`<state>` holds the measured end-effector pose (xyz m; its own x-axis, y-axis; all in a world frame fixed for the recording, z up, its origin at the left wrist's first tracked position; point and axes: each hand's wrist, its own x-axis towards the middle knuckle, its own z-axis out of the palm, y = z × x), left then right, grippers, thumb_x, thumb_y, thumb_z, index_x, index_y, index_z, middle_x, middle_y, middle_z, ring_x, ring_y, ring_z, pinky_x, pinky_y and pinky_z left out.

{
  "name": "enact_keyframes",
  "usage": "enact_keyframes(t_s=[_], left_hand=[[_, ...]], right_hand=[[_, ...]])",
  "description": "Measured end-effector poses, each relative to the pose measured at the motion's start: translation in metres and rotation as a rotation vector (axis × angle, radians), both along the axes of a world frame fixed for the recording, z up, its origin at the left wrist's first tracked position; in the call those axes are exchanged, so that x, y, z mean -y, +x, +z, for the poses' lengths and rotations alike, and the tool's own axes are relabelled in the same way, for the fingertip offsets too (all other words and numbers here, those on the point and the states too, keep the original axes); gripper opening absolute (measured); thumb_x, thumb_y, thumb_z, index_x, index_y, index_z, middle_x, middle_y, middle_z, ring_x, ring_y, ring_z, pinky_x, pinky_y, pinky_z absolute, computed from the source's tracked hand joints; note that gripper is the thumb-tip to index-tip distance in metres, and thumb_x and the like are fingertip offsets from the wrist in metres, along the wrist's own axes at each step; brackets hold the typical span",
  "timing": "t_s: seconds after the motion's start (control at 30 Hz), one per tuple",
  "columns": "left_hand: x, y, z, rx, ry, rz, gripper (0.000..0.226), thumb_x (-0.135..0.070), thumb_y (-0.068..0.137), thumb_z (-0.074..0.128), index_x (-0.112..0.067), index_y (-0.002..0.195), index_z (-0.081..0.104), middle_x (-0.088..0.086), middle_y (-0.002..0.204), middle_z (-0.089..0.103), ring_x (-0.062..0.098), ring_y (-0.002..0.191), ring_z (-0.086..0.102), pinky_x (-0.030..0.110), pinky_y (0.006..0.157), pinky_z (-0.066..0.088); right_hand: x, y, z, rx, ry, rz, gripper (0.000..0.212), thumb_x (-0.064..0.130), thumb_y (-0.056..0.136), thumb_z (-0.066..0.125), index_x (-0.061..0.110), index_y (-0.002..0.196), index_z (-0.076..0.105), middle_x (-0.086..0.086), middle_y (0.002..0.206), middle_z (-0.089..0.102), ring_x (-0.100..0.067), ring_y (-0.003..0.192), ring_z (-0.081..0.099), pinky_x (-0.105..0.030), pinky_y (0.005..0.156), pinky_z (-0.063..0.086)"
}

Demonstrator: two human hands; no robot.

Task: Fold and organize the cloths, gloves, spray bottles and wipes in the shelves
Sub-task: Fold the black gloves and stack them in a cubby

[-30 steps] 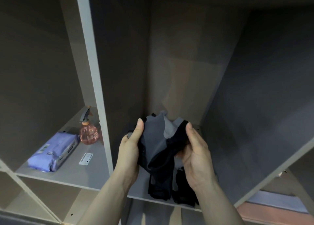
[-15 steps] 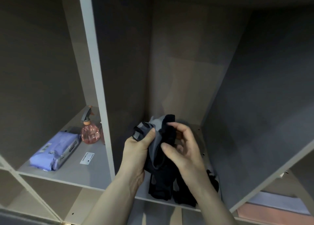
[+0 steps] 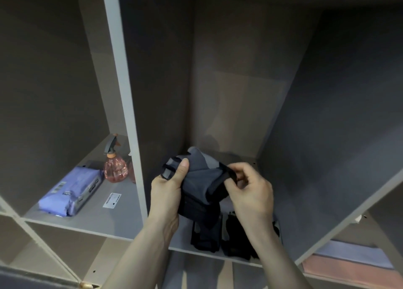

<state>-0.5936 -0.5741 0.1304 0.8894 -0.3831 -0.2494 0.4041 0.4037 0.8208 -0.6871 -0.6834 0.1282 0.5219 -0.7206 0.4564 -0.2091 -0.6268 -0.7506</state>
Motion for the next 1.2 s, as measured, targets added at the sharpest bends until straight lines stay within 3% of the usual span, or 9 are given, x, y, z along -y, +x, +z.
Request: enact_keyframes(t_s=[0.27,0.37,0.47,0.6,0.77,0.87,0.97,1.07,1.2], left_hand=[[0.006,-0.002,0.002,-0.012,-0.080,-0.002,0.022,-0.016,0.085,0.068,-0.005,0.104,0.069,0.006,0.095,0.076,0.022,0.091,0.072,0.034,0.082,0.055],[0.008,-0.004,0.002,-0.018,-0.074,-0.022,0.023,-0.017,0.084,0.069,-0.006,0.104,0.069,0.006,0.097,0.075,0.021,0.090,0.072,0.032,0.078,0.055],[0.008,-0.004,0.003,-0.019,-0.080,-0.031,0.021,-0.020,0.086,0.067,-0.008,0.103,0.069,0.006,0.096,0.076,0.021,0.089,0.072,0.031,0.074,0.055],[0.007,-0.007,0.008,-0.040,-0.118,-0.065,0.017,-0.020,0.089,0.064,-0.011,0.103,0.069,0.003,0.094,0.076,0.018,0.087,0.073,0.028,0.068,0.059],[0.005,-0.009,0.014,-0.094,-0.159,-0.090,0.015,-0.018,0.090,0.062,-0.011,0.101,0.068,0.002,0.090,0.076,0.015,0.080,0.073,0.026,0.061,0.059],[0.002,-0.008,0.016,-0.103,-0.174,-0.094,0.017,-0.019,0.090,0.062,-0.010,0.103,0.068,0.004,0.092,0.076,0.016,0.080,0.073,0.027,0.061,0.060],[0.000,-0.008,0.018,-0.094,-0.176,-0.112,0.020,-0.019,0.090,0.061,-0.009,0.105,0.068,0.007,0.095,0.076,0.020,0.084,0.073,0.032,0.067,0.058],[-0.001,-0.009,0.020,-0.084,-0.210,-0.121,0.022,-0.019,0.091,0.059,-0.006,0.108,0.067,0.010,0.099,0.075,0.021,0.089,0.072,0.035,0.076,0.054],[-0.003,-0.014,0.024,0.015,-0.153,-0.248,0.027,-0.025,0.093,0.056,-0.005,0.107,0.068,0.012,0.101,0.074,0.021,0.093,0.072,0.033,0.078,0.059]], right_hand=[[0.003,-0.023,-0.004,0.210,0.442,0.374,0.027,-0.001,0.089,0.059,0.022,0.087,0.073,0.002,0.070,0.071,-0.009,0.054,0.060,-0.020,0.050,0.048],[0.004,-0.024,-0.009,0.200,0.600,0.504,0.014,0.019,0.082,0.067,0.019,0.096,0.072,0.003,0.080,0.073,-0.005,0.064,0.063,-0.016,0.057,0.049],[0.006,-0.026,-0.010,0.180,0.688,0.582,0.051,0.046,0.065,0.083,0.023,0.109,0.070,-0.002,0.105,0.072,-0.012,0.091,0.067,-0.018,0.071,0.051],[0.004,-0.029,-0.008,0.177,0.470,0.524,0.059,0.024,0.077,0.077,0.040,0.129,0.054,0.014,0.124,0.060,-0.010,0.115,0.058,-0.023,0.094,0.048],[0.004,-0.029,0.000,0.096,0.061,0.596,0.064,0.009,0.085,0.069,0.032,0.139,0.044,0.010,0.142,0.040,-0.010,0.136,0.036,-0.015,0.109,0.030],[0.003,-0.028,0.005,0.034,-0.012,0.578,0.050,0.028,0.083,0.070,0.041,0.129,0.054,0.015,0.145,0.037,-0.011,0.139,0.031,-0.026,0.111,0.027],[0.002,-0.023,0.002,-0.120,-0.373,0.398,0.037,0.062,0.081,0.060,0.042,0.110,0.067,0.020,0.146,0.038,-0.011,0.143,0.024,-0.040,0.110,0.022],[-0.006,-0.019,-0.003,-0.192,-0.574,0.244,0.053,0.076,0.078,0.050,0.034,0.103,0.069,0.013,0.150,0.037,-0.015,0.145,0.020,-0.039,0.110,0.020],[-0.017,-0.016,-0.004,-0.172,-0.464,0.196,0.049,0.071,0.076,0.057,0.027,0.098,0.058,0.011,0.145,0.042,-0.006,0.140,0.029,-0.025,0.110,0.023]])
